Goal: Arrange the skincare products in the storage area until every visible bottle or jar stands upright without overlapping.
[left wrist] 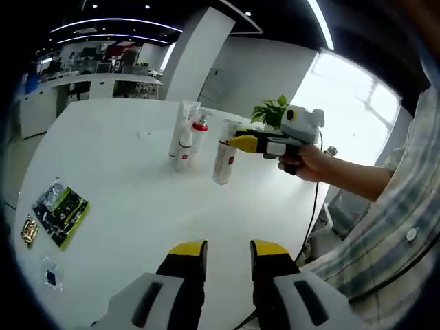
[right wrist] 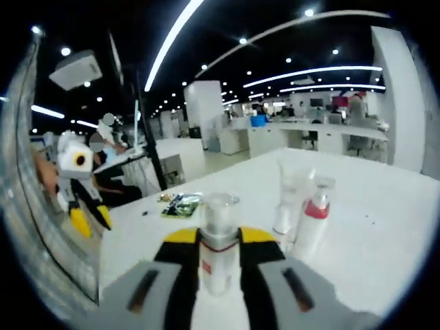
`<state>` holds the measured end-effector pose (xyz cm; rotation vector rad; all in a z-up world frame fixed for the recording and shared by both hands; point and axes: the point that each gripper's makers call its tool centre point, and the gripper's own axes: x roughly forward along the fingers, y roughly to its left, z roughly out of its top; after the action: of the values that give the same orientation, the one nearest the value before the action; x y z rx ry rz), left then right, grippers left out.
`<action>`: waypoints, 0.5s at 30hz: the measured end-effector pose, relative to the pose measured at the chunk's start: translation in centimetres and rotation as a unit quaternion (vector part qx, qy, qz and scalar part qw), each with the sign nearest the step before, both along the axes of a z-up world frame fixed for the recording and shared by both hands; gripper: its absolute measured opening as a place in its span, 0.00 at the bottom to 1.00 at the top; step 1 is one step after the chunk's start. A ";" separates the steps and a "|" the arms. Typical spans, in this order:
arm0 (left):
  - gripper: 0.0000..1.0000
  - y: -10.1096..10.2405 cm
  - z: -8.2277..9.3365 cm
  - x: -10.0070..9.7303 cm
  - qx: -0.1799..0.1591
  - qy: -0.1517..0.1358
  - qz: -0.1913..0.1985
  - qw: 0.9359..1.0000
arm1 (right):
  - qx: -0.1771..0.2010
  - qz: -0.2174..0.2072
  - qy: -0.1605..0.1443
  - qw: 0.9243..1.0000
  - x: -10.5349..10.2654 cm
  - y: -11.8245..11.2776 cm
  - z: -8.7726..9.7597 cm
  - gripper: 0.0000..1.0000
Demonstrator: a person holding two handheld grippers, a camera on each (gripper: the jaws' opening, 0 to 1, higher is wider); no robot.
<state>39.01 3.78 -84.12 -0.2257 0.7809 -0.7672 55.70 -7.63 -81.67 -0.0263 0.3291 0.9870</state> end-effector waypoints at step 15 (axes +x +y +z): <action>0.25 2.4 -0.4 -0.9 0.006 0.009 0.026 1.000 | 0.006 -0.085 -0.026 0.996 4.2 -3.2 -3.4 0.19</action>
<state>38.15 6.17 -84.56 -0.2418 0.7938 -0.7111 59.91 -10.81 -85.09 -0.0124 0.2725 0.8187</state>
